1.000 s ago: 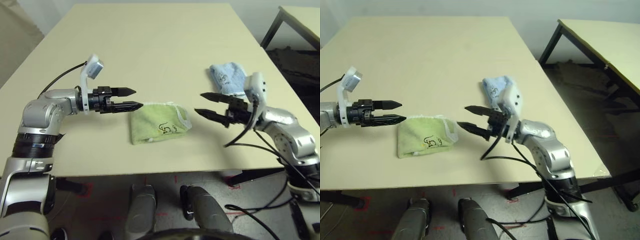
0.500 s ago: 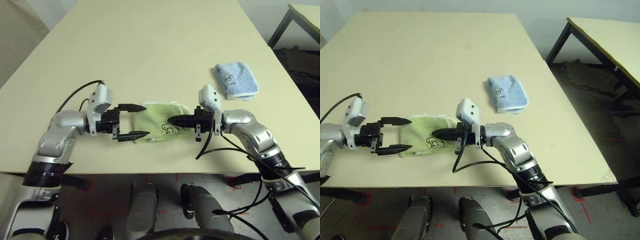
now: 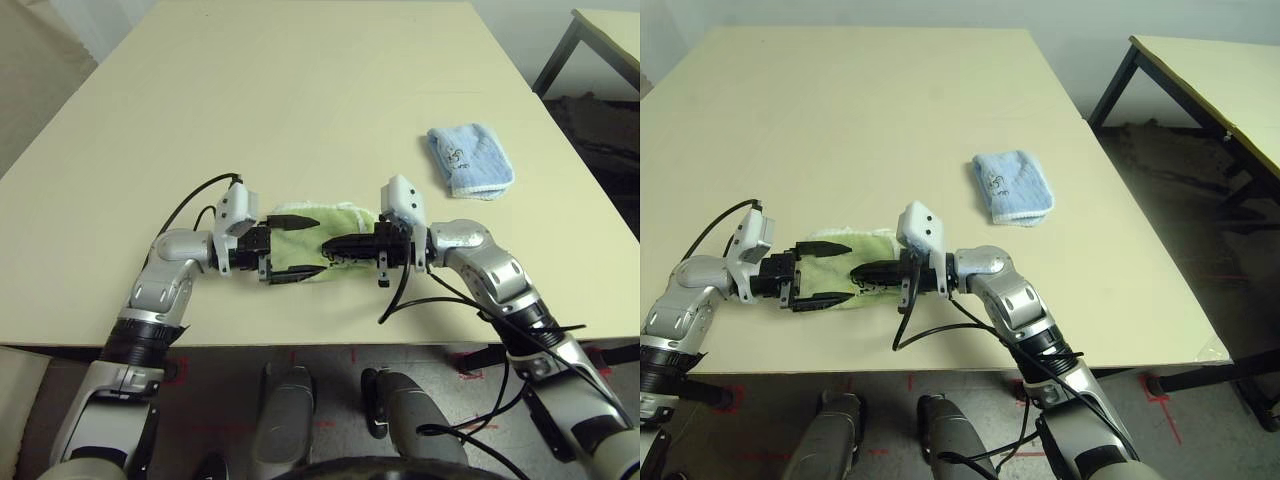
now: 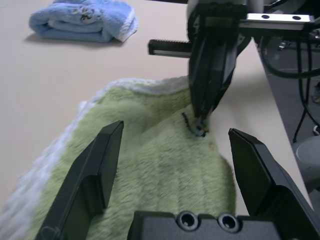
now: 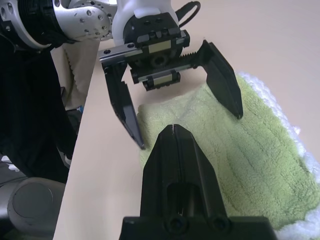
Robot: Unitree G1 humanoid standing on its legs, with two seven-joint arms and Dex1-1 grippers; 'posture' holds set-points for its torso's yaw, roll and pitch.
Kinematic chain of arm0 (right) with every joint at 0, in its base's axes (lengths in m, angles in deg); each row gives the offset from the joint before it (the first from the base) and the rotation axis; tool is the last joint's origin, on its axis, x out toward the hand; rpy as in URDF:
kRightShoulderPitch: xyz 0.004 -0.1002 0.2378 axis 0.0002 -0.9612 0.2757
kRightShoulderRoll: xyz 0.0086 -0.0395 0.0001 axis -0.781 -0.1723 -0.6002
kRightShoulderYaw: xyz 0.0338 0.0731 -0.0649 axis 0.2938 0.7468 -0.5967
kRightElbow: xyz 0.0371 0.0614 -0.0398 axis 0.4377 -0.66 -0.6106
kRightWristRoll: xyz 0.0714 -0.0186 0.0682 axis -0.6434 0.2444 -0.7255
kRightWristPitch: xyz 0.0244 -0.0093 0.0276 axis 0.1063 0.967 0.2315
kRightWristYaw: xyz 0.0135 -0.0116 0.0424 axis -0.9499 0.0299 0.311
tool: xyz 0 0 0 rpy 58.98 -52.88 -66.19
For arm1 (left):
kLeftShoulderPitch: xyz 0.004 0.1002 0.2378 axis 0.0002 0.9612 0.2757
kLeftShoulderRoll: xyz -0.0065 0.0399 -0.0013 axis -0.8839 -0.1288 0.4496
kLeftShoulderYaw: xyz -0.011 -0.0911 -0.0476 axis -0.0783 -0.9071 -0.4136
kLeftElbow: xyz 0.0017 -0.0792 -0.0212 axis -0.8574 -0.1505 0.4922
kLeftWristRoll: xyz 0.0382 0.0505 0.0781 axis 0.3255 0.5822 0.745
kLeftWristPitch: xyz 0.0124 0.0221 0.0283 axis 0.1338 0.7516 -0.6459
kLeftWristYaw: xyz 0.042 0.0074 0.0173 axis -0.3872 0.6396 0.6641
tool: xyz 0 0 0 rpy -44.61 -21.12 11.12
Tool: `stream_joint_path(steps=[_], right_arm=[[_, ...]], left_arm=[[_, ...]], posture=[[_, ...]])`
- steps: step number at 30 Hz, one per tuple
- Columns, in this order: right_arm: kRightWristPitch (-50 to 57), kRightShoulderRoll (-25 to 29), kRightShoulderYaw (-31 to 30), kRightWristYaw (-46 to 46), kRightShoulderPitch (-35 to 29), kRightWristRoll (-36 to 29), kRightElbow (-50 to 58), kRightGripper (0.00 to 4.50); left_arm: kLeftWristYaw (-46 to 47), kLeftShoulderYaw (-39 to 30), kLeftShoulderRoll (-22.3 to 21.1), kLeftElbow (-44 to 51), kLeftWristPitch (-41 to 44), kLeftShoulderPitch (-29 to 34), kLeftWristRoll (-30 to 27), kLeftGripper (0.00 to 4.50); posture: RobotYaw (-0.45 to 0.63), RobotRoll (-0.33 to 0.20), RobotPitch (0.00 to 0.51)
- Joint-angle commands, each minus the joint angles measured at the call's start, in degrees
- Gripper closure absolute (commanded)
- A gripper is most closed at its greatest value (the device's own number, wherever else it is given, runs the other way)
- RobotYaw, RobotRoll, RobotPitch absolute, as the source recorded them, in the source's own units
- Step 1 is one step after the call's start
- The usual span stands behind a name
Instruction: Fold the towel and set it aside.
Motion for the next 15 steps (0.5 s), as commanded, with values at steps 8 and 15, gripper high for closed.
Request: stream_joint_path(steps=[8, 15], right_arm=[[0.3, 0.1, 0.2, 1.1, 1.0, 0.3, -0.7, 4.5], [-0.3, -1.8, -0.7, 0.6, 2.0, 0.9, -2.4, 4.5]], left_arm=[[-1.4, -1.4, -1.1, 3.2, 4.4, 0.0, -3.5, 3.53], [0.0, 0.3, 0.2, 7.0, 7.4, 0.0, -3.9, 4.47]], posture=[[0.04, 0.0, 0.167], [0.04, 0.0, 0.166]])
